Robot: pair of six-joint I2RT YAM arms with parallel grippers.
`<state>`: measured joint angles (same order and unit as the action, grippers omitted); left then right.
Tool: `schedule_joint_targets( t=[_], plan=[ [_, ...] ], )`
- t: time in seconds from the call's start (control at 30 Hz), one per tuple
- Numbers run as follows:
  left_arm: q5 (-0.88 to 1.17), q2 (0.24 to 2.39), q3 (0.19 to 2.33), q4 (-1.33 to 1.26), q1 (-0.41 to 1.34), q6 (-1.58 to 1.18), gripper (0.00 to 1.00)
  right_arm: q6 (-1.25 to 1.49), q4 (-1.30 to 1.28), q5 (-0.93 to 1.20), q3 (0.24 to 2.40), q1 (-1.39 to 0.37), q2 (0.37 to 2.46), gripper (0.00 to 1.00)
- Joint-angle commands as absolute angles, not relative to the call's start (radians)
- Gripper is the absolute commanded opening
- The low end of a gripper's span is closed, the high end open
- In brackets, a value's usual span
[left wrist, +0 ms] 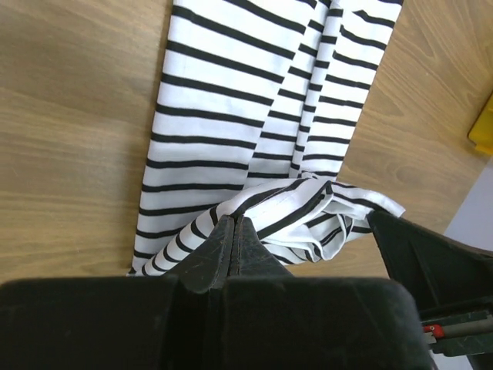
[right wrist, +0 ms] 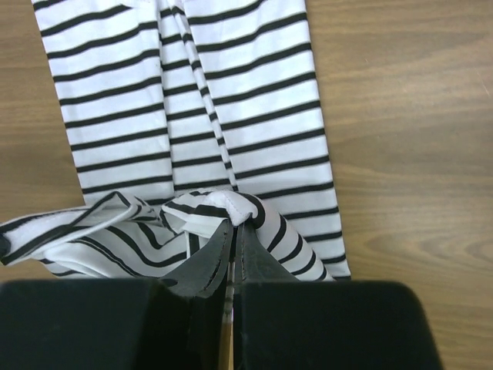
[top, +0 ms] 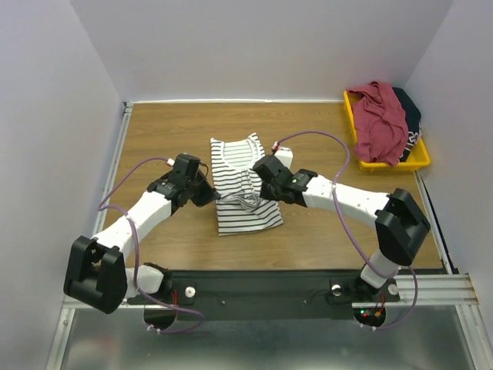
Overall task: Fold and stack the tank tops
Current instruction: Fold the tank top
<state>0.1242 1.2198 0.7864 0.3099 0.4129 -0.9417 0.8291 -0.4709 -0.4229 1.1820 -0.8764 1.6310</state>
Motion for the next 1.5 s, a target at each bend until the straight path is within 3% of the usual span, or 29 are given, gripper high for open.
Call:
schedule_joint_targets(
  t=[0.0, 1.47],
  plan=[
    [0.149, 1.249, 0.834, 0.250, 0.379, -0.888, 0.00, 0.772, -0.382, -0.399, 1.244, -0.845, 1.670, 0.00],
    [0.202, 1.608, 1.020, 0.115, 0.261, -0.792, 0.00, 0.735, -0.144, -0.273, 1.235, -0.649, 1.810, 0.00]
  ],
)
